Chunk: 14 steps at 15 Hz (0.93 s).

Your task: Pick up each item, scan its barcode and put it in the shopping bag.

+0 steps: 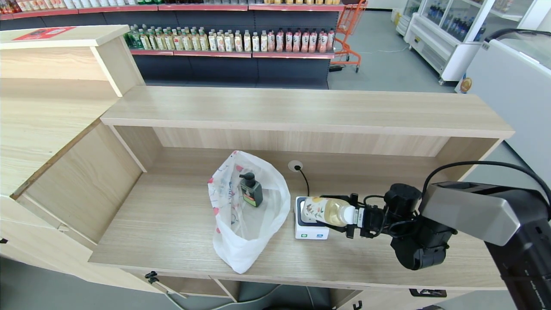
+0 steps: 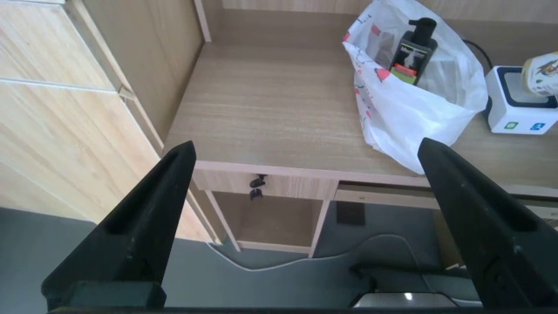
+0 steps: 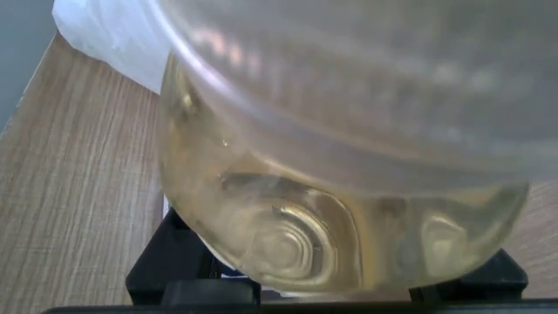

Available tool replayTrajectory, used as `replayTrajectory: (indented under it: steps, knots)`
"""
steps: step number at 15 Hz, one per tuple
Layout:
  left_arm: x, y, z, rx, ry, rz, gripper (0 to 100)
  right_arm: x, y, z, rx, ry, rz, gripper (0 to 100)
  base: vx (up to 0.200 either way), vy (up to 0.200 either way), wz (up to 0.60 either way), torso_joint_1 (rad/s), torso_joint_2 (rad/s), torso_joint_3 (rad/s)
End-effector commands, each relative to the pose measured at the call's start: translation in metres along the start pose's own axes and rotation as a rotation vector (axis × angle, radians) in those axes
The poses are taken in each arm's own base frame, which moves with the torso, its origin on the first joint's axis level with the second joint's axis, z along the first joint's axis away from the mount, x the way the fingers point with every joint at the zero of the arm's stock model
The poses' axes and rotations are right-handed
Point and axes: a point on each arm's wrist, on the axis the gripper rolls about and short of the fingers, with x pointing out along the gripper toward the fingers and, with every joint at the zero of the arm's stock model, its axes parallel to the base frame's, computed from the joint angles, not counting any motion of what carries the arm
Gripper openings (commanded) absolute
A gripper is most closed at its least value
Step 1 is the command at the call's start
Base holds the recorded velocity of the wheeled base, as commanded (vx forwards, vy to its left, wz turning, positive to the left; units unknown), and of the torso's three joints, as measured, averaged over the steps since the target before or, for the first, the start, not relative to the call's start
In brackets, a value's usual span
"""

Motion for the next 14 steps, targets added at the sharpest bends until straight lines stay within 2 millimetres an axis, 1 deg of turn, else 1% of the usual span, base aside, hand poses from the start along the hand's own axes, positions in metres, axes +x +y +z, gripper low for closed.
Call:
replayTrajectory:
  steps: [1, 4, 12, 14]
  knots:
    - [0.000, 0.000, 0.000, 0.000, -0.001, 0.001, 100, 0.007, 0.005, -0.008, -0.003, -0.009, 0.004, 0, 0.000, 0.000, 0.00, 0.000, 0.00, 0.000]
    - [0.000, 0.000, 0.000, 0.000, -0.001, 0.001, 100, 0.014, 0.001, -0.013, -0.031, -0.024, -0.003, 0, 0.000, 0.000, 0.00, 0.000, 0.00, 0.000]
    - [0.000, 0.000, 0.000, 0.000, -0.001, 0.001, 100, 0.019, -0.007, -0.024, -0.110, -0.032, -0.029, 0, 0.000, 0.000, 0.00, 0.000, 0.00, 0.000]
    - [0.000, 0.000, 0.000, 0.000, -0.001, 0.001, 100, 0.020, -0.003, -0.026, -0.102, -0.031, -0.025, 0, 0.000, 0.000, 0.00, 0.000, 0.00, 0.000]
